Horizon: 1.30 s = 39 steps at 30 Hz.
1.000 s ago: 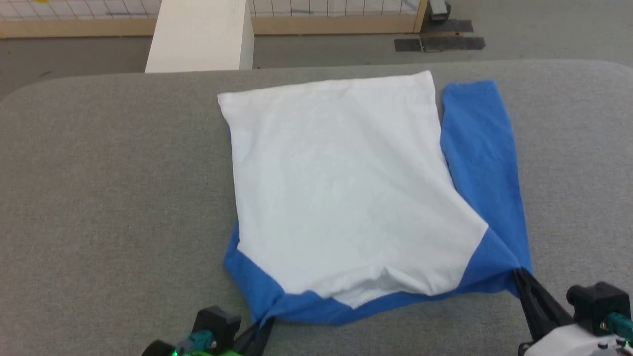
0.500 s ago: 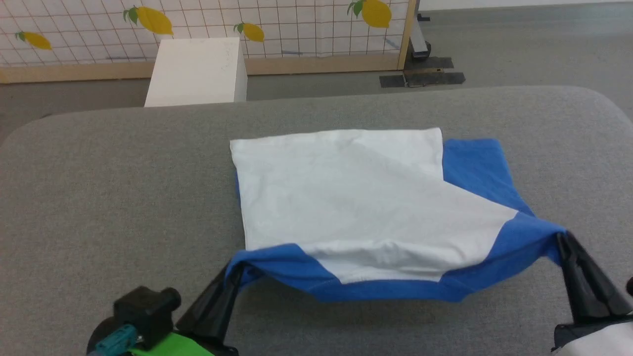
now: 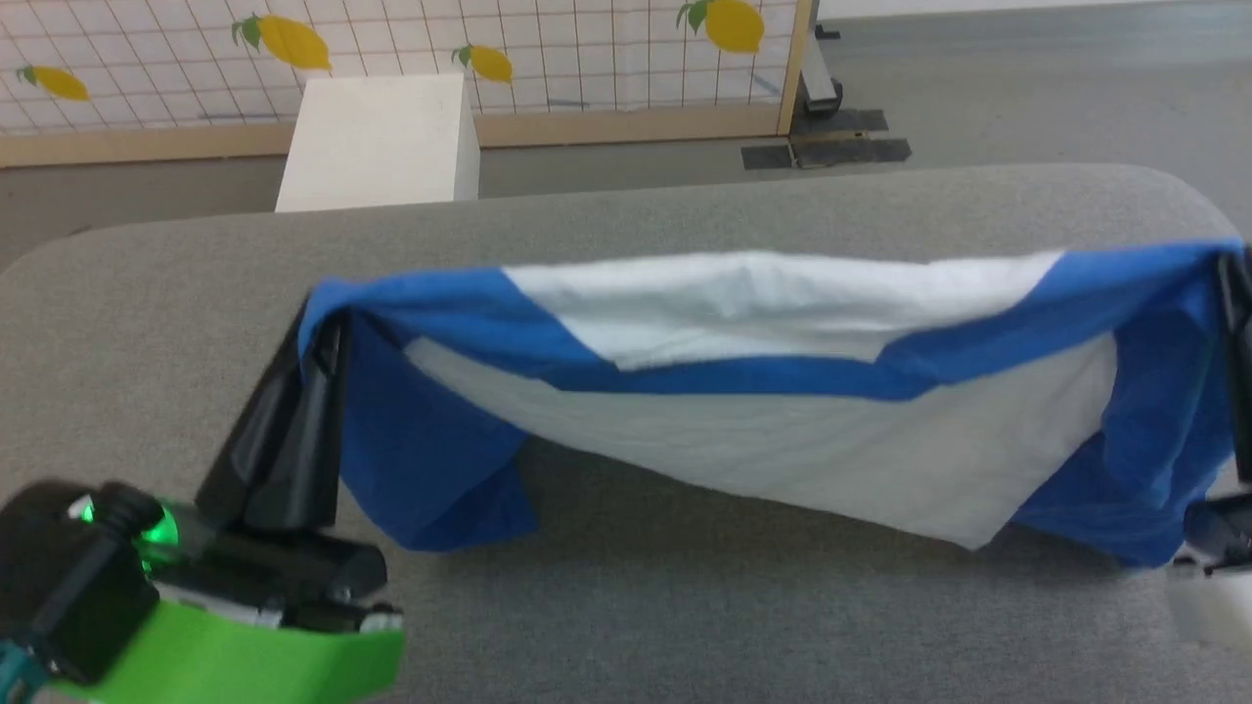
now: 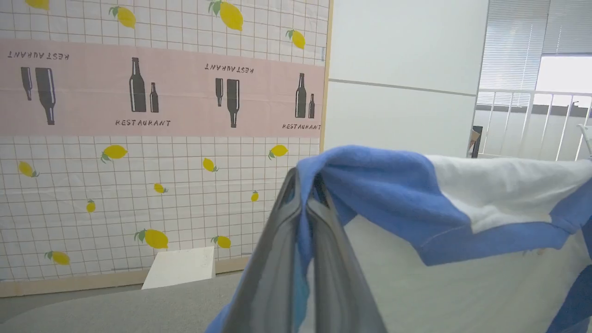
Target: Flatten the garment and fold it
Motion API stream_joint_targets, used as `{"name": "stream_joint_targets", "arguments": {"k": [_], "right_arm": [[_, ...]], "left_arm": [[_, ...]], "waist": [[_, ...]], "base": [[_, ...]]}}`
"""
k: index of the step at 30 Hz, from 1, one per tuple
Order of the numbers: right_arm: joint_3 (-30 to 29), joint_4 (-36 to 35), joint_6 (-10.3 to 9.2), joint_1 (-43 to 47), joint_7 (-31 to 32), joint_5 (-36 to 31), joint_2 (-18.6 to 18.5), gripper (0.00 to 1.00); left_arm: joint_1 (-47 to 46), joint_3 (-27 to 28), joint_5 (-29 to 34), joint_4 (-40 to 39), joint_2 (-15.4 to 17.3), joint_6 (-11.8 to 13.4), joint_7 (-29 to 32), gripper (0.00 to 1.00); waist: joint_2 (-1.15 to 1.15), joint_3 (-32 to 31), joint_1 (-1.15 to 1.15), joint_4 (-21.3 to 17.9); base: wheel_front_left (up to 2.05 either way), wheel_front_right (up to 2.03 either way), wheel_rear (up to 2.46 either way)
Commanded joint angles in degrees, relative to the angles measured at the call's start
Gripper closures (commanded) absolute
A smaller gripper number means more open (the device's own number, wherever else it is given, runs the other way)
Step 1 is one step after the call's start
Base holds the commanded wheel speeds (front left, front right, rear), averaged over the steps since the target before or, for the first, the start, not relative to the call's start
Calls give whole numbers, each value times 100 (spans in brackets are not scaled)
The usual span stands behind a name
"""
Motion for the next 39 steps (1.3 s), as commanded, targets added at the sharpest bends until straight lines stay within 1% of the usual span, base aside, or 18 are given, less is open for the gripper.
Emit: {"name": "stream_joint_targets", "arguments": {"k": [1,5,7,9,11,14,17,21,23,26,28,32,35,37,39], "right_arm": [[48,20,-11,-303,35,59,-92,100],[245,315,-11,-1182,114,209,-401,100],[368,553,-11,-1697,116,268,-576,100],[513,851,-11,-2230,99,358,-691,100],[673,1209,-11,-2787,63,402,-834,100],[926,1865,-11,-3643,-47,455,-958,100],[1192,2533,-11,-4482,-216,404,-1041,100],[1666,3571,-11,-5820,-482,266,-1063,100],[1792,4059,-11,-6413,-580,215,-1010,100],[1990,4894,-11,-7324,-756,-21,-940,100],[2100,5585,-11,-7936,-926,-274,-849,100],[2033,6640,-11,-8801,-1265,-765,-617,100],[1930,7291,-11,-9196,-1508,-1103,-462,100],[1879,7601,-11,-9312,-1655,-1258,-387,100],[1876,7846,-11,-9332,-1807,-1372,-347,100]], "left_arm": [[-287,34,82,47,6,-23,62,100],[-1148,70,132,395,37,-189,299,100],[-1697,65,88,630,-23,-296,421,100],[-2318,51,93,974,-24,-457,560,100],[-2968,38,20,1369,-124,-588,686,100],[-3981,-2,-70,2087,-301,-808,833,100],[-4933,-48,-67,2879,-448,-1044,852,100],[-6264,-242,265,3964,-452,-1423,885,100],[-6811,-310,449,4387,-445,-1546,866,100],[-7574,-448,776,5058,-447,-1725,711,100],[-8015,-543,986,5542,-483,-1823,488,100],[-8575,-636,1289,6240,-606,-1838,-107,100],[-8773,-665,1429,6621,-722,-1771,-656,100],[-8793,-658,1456,6797,-781,-1730,-1003,100],[-8743,-708,1479,6943,-803,-1774,-1306,100]], "waist": [[0,134,1,4],[0,372,1,29],[0,512,1,55],[0,648,1,74],[0,809,1,106],[0,1099,1,137],[0,1395,1,150],[0,1827,1,114],[0,2024,1,106],[0,2274,1,99],[0,2391,1,92],[0,2632,1,120],[0,2864,1,159],[0,3032,1,184],[0,3204,1,212]], "base": [[0,0,0],[0,0,0],[0,0,0],[0,0,0],[0,0,0],[0,0,0],[0,0,0],[0,0,0],[0,0,0],[0,0,0],[0,0,0],[0,0,0],[0,0,0],[0,0,0],[0,0,0]]}}
